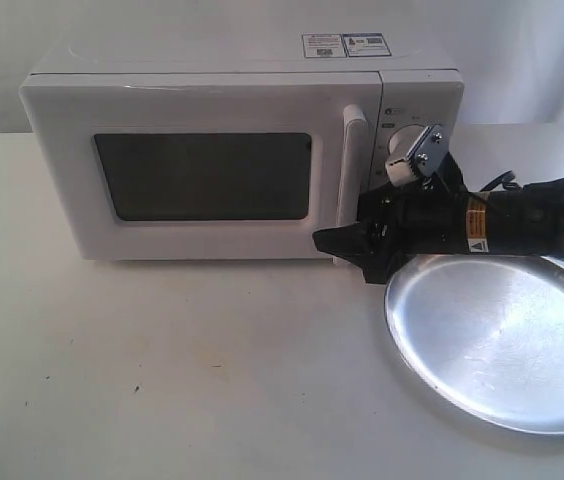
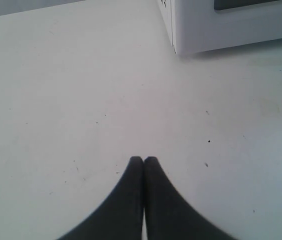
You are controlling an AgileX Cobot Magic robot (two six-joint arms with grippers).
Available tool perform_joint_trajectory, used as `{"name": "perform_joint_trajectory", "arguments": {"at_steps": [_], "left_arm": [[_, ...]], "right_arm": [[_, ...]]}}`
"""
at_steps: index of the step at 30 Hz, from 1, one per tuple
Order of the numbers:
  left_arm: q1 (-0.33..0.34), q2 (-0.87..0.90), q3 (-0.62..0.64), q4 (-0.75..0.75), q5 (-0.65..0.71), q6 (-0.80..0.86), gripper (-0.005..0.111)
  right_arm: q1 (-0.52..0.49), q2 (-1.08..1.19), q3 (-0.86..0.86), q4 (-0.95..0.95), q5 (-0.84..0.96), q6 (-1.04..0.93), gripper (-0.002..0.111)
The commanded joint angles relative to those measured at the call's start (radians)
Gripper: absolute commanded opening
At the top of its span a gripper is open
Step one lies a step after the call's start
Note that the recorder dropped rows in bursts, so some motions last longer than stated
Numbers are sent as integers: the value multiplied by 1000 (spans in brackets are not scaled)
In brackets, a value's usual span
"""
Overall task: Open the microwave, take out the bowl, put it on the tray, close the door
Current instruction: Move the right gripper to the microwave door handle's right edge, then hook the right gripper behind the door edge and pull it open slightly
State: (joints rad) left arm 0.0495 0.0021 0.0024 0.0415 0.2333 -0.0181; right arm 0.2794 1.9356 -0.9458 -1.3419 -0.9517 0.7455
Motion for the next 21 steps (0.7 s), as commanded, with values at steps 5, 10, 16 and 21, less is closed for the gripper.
{"name": "perform_joint_trajectory", "arguments": {"at_steps": [5,10,16,21], "left_arm": [[-4,-2,-2,-7,0,-3,0],[-4,-2,-2,-7,0,-3,0],[-4,-2,-2,-7,0,-3,0],[-4,-2,-2,-7,0,-3,0]], "right_arm": [[51,32,-41,-4,-269,-43,0],[51,32,-41,-26,-269,-43,0],[81,-12,-41,-77,-269,-35,0],[92,-54,-41,-82,-269,-35,0]]}}
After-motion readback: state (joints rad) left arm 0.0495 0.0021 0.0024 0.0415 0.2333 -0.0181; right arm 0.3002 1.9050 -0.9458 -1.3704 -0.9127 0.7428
